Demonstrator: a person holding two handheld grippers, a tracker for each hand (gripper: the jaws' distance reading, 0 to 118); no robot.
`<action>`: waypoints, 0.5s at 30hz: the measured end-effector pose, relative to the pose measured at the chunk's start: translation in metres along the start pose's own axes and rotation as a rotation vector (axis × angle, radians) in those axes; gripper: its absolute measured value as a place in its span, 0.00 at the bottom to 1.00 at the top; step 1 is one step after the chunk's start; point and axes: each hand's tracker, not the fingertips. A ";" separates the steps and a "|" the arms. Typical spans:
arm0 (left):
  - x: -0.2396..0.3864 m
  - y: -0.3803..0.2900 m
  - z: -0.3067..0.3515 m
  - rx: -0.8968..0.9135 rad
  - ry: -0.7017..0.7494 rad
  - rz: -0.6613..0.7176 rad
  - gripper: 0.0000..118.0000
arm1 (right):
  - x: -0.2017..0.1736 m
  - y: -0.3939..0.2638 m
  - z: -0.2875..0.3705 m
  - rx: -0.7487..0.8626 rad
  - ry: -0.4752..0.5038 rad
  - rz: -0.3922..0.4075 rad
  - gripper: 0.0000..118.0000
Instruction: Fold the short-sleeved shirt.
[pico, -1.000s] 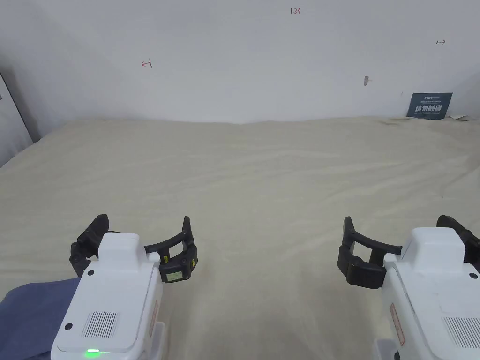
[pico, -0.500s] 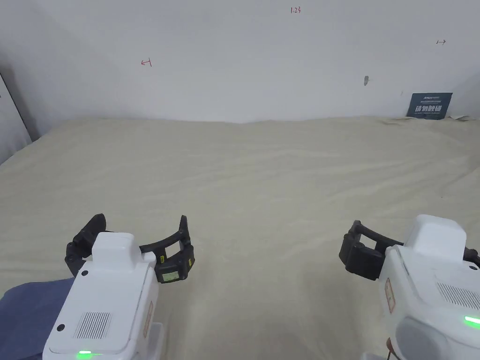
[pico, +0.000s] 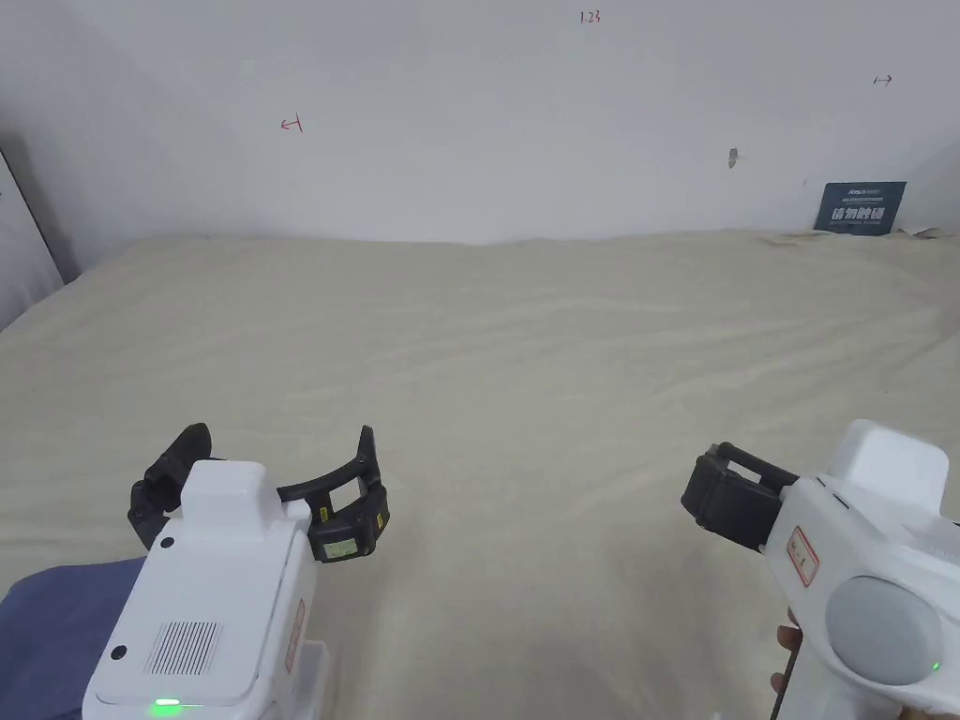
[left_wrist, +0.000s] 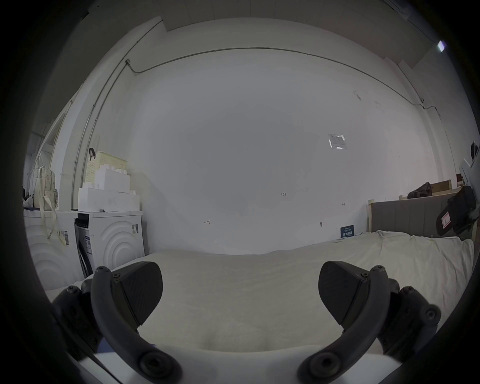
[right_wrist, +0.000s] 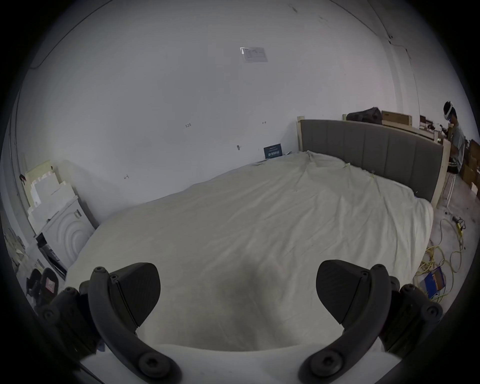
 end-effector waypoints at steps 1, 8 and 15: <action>0.000 0.000 0.000 0.001 -0.001 -0.001 1.00 | -0.002 -0.001 0.001 0.030 -0.022 0.027 1.00; 0.001 0.000 0.000 0.001 -0.001 0.000 1.00 | 0.000 0.002 0.002 0.054 0.024 0.057 0.99; 0.000 0.001 0.000 0.003 0.000 0.005 1.00 | 0.006 0.000 0.002 0.115 0.070 0.044 0.99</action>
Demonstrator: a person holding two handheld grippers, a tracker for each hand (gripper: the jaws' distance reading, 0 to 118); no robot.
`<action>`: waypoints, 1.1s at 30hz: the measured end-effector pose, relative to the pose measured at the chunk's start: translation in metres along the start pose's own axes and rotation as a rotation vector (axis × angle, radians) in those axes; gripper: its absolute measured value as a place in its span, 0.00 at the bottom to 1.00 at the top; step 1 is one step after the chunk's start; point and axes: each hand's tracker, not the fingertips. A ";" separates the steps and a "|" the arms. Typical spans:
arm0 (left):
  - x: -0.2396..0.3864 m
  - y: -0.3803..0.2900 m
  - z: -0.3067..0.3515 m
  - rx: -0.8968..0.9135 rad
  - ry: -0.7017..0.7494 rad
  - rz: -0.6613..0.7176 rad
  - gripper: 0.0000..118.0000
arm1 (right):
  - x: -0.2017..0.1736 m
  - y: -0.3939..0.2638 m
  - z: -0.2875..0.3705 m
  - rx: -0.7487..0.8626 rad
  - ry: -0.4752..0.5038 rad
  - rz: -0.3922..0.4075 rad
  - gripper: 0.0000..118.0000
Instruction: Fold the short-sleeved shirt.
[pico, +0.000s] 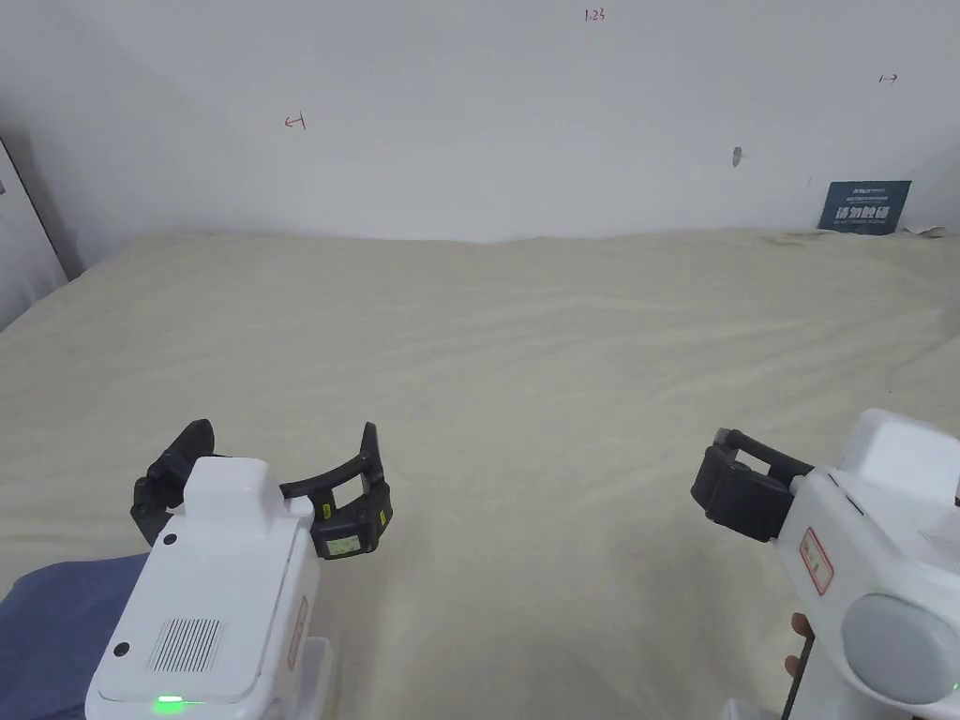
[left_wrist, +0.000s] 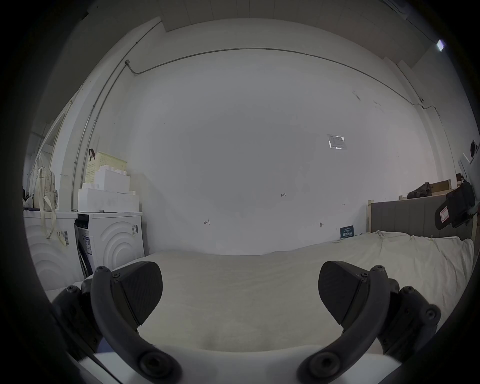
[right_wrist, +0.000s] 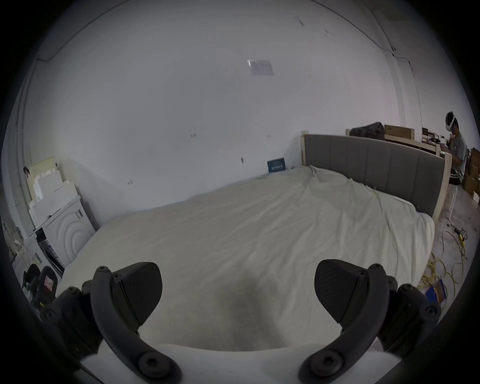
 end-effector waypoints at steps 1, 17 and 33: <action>0.000 0.000 0.000 0.000 -0.001 0.003 1.00 | 0.001 -0.002 0.001 0.027 0.023 0.012 0.99; 0.002 0.001 0.002 0.008 -0.005 -0.015 1.00 | 0.006 -0.022 0.002 0.456 0.081 0.161 1.00; 0.001 0.004 0.004 0.024 0.001 -0.015 1.00 | 0.012 -0.033 -0.005 0.447 0.069 0.196 1.00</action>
